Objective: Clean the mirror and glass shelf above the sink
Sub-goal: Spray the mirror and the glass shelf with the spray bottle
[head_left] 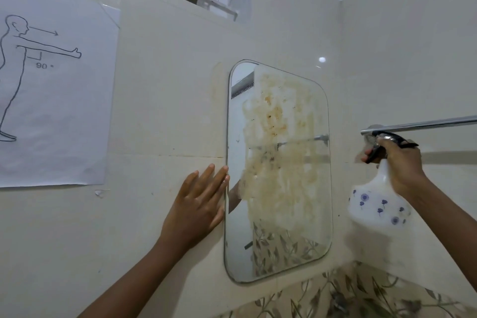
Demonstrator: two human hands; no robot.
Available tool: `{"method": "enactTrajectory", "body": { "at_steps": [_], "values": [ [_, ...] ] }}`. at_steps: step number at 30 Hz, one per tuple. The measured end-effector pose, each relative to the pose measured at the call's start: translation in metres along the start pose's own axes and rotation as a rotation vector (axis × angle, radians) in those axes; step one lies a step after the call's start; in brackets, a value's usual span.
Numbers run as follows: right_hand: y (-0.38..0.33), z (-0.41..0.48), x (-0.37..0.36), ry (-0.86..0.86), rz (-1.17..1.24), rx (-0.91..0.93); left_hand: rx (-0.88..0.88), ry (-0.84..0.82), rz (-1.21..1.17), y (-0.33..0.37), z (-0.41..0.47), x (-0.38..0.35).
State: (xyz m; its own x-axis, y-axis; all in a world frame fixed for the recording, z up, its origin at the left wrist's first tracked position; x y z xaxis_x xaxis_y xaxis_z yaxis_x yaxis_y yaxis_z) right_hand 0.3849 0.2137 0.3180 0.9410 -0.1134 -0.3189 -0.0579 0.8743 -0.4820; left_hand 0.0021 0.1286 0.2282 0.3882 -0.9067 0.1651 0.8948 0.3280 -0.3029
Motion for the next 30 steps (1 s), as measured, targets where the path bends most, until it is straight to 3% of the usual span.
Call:
{"method": "enactTrajectory", "body": {
  "at_steps": [2,6,9,11,16,19,22,27,30],
  "values": [
    [-0.007,-0.008,-0.006,-0.119,-0.041,0.007,0.003,-0.001,-0.002,0.0,0.0,0.0],
    [-0.037,-0.043,-0.042,-0.533,-0.017,0.024,0.0,-0.003,0.009,0.0,0.0,-0.001],
    [-0.046,-0.063,-0.054,-0.689,-0.042,0.059,0.003,-0.01,0.006,-0.001,0.0,-0.002],
    [-0.044,-0.064,-0.049,-0.65,-0.068,0.062,0.005,-0.012,0.009,0.0,0.0,-0.002],
    [-0.015,-0.044,0.0,-0.323,-0.193,-0.044,0.0,-0.006,0.011,-0.001,0.001,0.0],
    [0.0,-0.045,0.015,-0.251,-0.242,-0.072,0.0,-0.005,0.012,-0.001,0.001,0.001],
    [-0.001,-0.051,0.01,-0.317,-0.218,-0.07,0.001,-0.011,0.014,0.0,0.001,0.001],
    [-0.034,-0.088,-0.035,-0.648,-0.013,-0.062,0.0,-0.014,0.008,-0.001,0.001,0.0],
    [-0.033,-0.1,-0.045,-0.691,0.016,-0.079,-0.001,-0.02,0.01,-0.001,0.001,-0.001]
  ]
}}
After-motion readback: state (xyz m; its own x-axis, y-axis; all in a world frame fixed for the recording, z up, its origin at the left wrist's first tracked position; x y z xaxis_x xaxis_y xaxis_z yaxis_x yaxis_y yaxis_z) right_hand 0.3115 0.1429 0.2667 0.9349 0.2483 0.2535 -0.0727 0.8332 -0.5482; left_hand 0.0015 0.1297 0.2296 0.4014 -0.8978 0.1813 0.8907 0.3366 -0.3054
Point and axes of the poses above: each hand's wrist, its own z-axis towards the middle knuckle, its own x-axis out of the back of the hand, y = z × x, the point moved 6 cm from there along z, towards the middle knuckle, and after that the axes turned 15 degrees about x, right-handed, at the moved point
